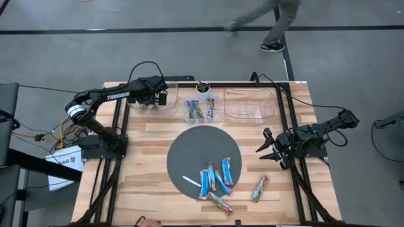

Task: Pick and place Granola Bars by type
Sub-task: Put the yellow granola bar into the left transparent bin

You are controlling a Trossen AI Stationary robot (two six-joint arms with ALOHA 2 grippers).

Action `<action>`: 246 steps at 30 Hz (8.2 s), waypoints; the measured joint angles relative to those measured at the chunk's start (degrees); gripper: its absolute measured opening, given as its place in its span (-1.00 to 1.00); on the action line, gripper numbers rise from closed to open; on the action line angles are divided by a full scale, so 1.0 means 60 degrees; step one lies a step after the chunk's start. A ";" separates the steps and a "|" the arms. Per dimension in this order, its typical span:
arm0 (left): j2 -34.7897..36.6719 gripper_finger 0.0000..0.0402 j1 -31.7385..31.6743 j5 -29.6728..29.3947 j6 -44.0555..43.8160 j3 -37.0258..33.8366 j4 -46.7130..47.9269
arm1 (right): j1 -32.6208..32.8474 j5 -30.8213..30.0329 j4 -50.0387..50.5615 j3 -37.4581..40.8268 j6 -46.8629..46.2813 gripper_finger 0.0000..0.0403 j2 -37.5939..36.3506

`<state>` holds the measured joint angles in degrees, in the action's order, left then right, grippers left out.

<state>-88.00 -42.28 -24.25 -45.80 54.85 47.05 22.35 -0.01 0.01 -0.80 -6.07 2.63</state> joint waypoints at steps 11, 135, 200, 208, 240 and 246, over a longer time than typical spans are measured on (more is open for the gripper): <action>-0.0423 -1.00 -0.0167 0.0014 0.0168 0.0000 -0.0022 | -0.0002 0.0000 0.0000 0.0000 0.0000 -0.31 -0.0002; 0.0680 -0.53 1.1606 -0.1102 -0.2332 0.0004 -0.6254 | -0.0002 0.0000 0.0004 0.0000 0.0000 -0.31 0.0000; -0.5670 -0.41 1.1258 -0.0598 -0.3928 0.7384 -0.0275 | 0.0000 0.0005 0.0060 0.0000 0.0000 -0.31 0.0000; -0.5715 -0.08 1.1445 0.0332 -0.4856 0.7385 -0.0233 | -0.0002 0.0004 0.0062 0.0000 0.0000 -0.32 -0.0001; -0.6616 0.00 1.1154 0.2407 -0.6255 0.7380 -0.0046 | 0.0000 -0.0015 -0.0044 0.0007 0.0000 -0.32 -0.0003; -0.6614 -0.09 1.1165 0.2411 -0.6251 0.7380 -0.0037 | 0.0000 -0.0014 -0.0051 0.0007 0.0000 -0.31 -0.0003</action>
<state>-127.68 24.71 -9.78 -83.31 99.13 46.82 22.35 -0.09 -0.30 -0.75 -6.07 2.61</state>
